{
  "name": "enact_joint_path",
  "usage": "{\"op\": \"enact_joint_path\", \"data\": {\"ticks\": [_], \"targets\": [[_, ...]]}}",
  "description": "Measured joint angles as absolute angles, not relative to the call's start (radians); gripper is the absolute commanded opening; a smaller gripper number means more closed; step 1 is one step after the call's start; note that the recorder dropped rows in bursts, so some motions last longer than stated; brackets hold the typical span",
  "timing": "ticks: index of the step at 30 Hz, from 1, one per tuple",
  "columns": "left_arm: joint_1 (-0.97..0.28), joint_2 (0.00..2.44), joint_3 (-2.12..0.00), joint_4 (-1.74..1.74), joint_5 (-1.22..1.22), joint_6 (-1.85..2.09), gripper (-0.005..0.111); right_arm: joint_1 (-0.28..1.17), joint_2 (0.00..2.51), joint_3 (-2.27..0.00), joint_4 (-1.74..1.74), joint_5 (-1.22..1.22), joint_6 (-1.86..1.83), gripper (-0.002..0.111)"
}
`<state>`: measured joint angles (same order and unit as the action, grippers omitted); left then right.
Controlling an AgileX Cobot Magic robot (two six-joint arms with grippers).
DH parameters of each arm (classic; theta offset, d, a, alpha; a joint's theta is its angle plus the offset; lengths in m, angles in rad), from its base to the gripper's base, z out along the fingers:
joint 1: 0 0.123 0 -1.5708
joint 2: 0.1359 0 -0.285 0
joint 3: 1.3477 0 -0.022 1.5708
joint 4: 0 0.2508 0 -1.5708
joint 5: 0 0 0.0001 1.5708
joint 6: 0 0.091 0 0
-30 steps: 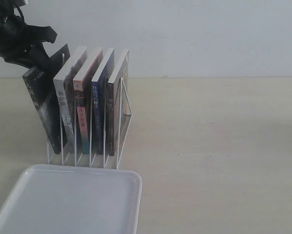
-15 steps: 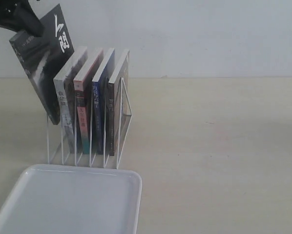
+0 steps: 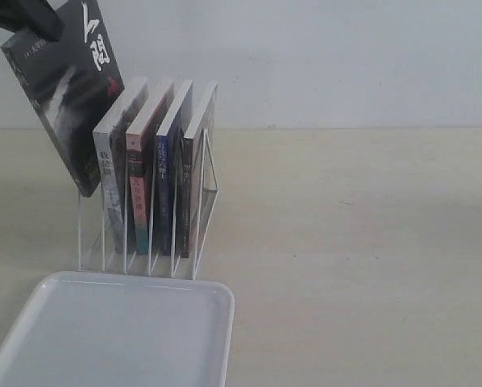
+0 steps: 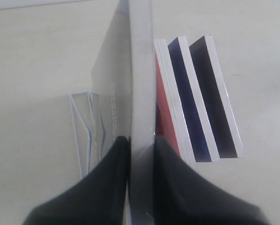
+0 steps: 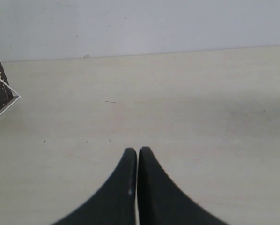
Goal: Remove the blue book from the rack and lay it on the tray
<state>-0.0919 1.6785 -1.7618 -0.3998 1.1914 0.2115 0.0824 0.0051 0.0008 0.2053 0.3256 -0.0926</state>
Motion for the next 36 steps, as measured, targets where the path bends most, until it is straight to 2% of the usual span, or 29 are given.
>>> {"op": "enact_joint_path", "data": {"ticks": [31,33,36], "targets": [[-0.092,1.881,-1.762,-0.365,1.22,0.192,0.004,0.082,0.005,0.001,0.207,0.329,-0.093,0.0],[-0.092,1.881,-1.762,-0.365,1.22,0.2,0.008,0.082,0.005,0.001,0.207,0.329,-0.093,0.0],[-0.092,1.881,-1.762,-0.365,1.22,0.208,0.026,0.082,0.005,0.001,0.207,0.329,-0.093,0.0]]}}
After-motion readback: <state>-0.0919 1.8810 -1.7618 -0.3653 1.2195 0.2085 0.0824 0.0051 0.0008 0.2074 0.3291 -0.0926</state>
